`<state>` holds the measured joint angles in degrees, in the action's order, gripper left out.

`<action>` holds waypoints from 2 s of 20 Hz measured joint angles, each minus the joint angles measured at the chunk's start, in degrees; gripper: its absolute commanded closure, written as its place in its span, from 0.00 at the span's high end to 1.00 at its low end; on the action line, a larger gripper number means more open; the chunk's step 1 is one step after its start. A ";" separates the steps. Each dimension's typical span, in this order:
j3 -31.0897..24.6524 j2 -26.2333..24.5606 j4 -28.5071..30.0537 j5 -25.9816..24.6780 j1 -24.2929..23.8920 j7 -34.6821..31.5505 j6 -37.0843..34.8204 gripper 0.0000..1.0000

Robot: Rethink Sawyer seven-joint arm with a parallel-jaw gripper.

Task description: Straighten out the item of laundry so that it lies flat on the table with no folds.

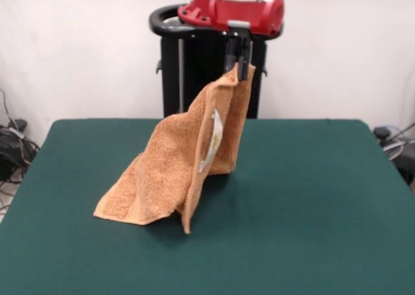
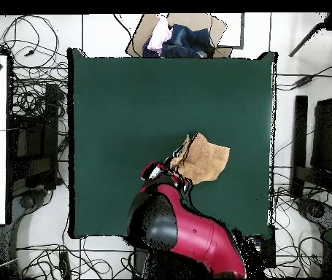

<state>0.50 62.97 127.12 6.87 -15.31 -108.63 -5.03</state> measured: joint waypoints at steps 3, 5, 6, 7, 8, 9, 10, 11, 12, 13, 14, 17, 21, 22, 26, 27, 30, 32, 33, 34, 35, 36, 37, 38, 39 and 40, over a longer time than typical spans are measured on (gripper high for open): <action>0.00 1.37 -0.38 -0.17 -0.32 0.00 -2.49 0.00; 0.02 2.27 -0.56 -0.18 -0.27 0.00 -4.12 0.00; 0.02 2.55 -0.60 -0.18 -0.25 0.00 -4.62 0.00; 0.02 3.11 -0.69 -0.20 -0.20 0.00 -5.63 0.00; 0.02 3.40 -0.71 -0.19 -0.18 0.00 -6.09 0.00; 0.02 3.81 -0.74 -0.19 -0.17 0.00 -6.66 0.00; 0.02 4.36 -0.75 -0.19 -0.18 0.00 -7.45 0.00; 0.02 4.80 -0.74 -0.21 -0.18 0.00 -8.03 0.00; 0.03 5.44 -0.77 -0.20 -0.18 0.00 -8.72 0.00; 0.02 5.68 -0.77 -0.20 -0.19 0.00 -8.90 0.00; 0.02 5.84 -0.76 -0.21 -0.21 0.00 -9.00 0.00; 0.03 6.43 -0.85 -0.20 -0.30 0.00 -9.08 0.00; 0.03 5.96 -1.44 -0.21 -0.30 0.00 -9.08 0.00; 0.03 5.30 -1.80 -0.21 -0.24 0.00 -8.98 0.00; 0.02 2.11 -3.26 -0.20 0.15 0.00 -7.28 0.00; 0.01 0.58 -3.88 -0.19 0.35 0.00 -6.04 0.00; -0.02 -2.74 -5.07 -0.18 0.80 0.00 -2.58 0.00; -0.02 -5.15 -5.87 -0.16 1.10 0.00 0.32 0.00; -0.02 -6.08 -6.18 -0.18 1.26 0.00 1.43 0.00; -0.03 -7.48 -6.65 -0.16 1.51 0.00 3.12 0.00; -0.03 -9.23 -7.18 -0.16 1.92 0.00 5.09 0.00; -0.04 -10.27 -7.50 -0.15 2.20 0.00 6.11 0.00; -0.05 -11.12 -7.74 -0.15 2.44 0.00 6.81 0.00; -0.05 -11.96 -7.98 -0.15 2.69 0.00 7.52 0.00; -0.05 -12.67 -8.16 -0.15 2.92 0.00 7.94 0.00; -0.06 -13.15 -8.27 -0.14 3.12 0.00 8.18 0.00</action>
<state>0.44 49.83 118.85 6.73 -12.19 -108.63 3.15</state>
